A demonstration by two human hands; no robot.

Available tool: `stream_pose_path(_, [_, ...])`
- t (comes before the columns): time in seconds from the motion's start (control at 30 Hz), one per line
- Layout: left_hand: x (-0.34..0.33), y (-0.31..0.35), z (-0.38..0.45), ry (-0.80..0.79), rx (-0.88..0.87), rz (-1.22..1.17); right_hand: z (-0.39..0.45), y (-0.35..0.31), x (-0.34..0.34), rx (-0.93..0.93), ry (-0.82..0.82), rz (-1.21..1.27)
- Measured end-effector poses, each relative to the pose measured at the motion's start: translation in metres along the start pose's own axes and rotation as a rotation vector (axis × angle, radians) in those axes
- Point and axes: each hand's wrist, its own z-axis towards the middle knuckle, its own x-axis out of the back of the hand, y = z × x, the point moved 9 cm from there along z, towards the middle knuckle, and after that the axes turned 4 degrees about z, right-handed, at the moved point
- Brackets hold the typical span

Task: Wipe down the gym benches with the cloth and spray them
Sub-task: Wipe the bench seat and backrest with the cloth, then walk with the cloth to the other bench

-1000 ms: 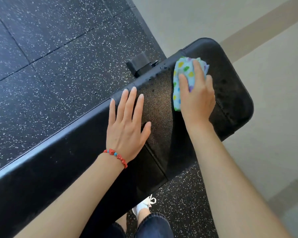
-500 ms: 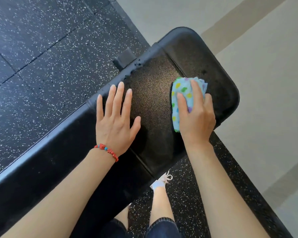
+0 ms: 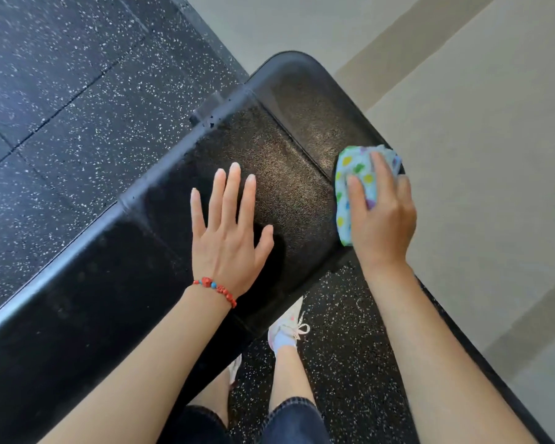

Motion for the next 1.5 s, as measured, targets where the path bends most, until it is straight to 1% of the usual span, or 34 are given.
stream_pose_path(0.1, [-0.002, -0.002, -0.001, -0.002, 0.011, 0.016, 0.003, -0.006, -0.003, 0.078, -0.053, 0.025])
stream_pose_path(0.2, [-0.001, -0.002, -0.002, -0.001, 0.011, 0.017, 0.013, -0.017, -0.010, 0.163, -0.121, -0.019])
stream_pose_path(0.33, [-0.001, -0.002, -0.002, 0.004, 0.011, 0.015, 0.057, -0.058, -0.039, 0.277, -0.200, -0.002])
stream_pose_path(0.43, [-0.001, -0.003, -0.001, 0.004, 0.015, 0.015, 0.088, -0.087, -0.070, 0.298, -0.292, -0.004])
stream_pose_path(0.57, [-0.001, -0.002, -0.002, 0.005, 0.014, 0.011, 0.086, -0.084, -0.068, 0.279, -0.238, 0.022])
stream_pose_path(0.7, [-0.002, -0.002, -0.002, -0.028, 0.003, -0.003, 0.071, -0.066, -0.055, 0.193, -0.190, 0.033])
stream_pose_path(0.83, [0.000, -0.005, -0.001, -0.082, 0.003, -0.038, 0.040, -0.034, -0.024, 0.139, -0.168, -0.021])
stream_pose_path(0.93, [0.004, -0.004, 0.000, -0.169, -0.007, -0.046, 0.013, -0.008, -0.005, 0.014, -0.248, -0.057])
stream_pose_path(1.03, [0.017, -0.003, -0.001, -0.219, 0.001, -0.093, -0.015, 0.014, 0.015, -0.175, -0.299, -0.032])
stream_pose_path(1.07, [0.022, -0.003, -0.003, -0.229, 0.004, -0.112, -0.027, 0.022, 0.025, -0.256, -0.282, 0.016])
stream_pose_path(1.13, [0.031, -0.001, -0.010, -0.241, -0.011, -0.130, -0.056, 0.038, 0.051, -0.420, -0.187, 0.133])
stream_pose_path(1.2, [0.043, 0.005, -0.020, -0.253, -0.051, -0.113, -0.086, 0.048, 0.081, -0.533, -0.086, 0.204])
stream_pose_path(1.33, [0.071, 0.033, -0.040, -0.234, -0.175, -0.072, -0.119, 0.058, 0.130, -0.625, 0.021, 0.279])
stream_pose_path(1.5, [0.113, 0.096, -0.056, -0.220, -0.289, -0.042, -0.123, 0.080, 0.195, -0.667, 0.137, 0.361])
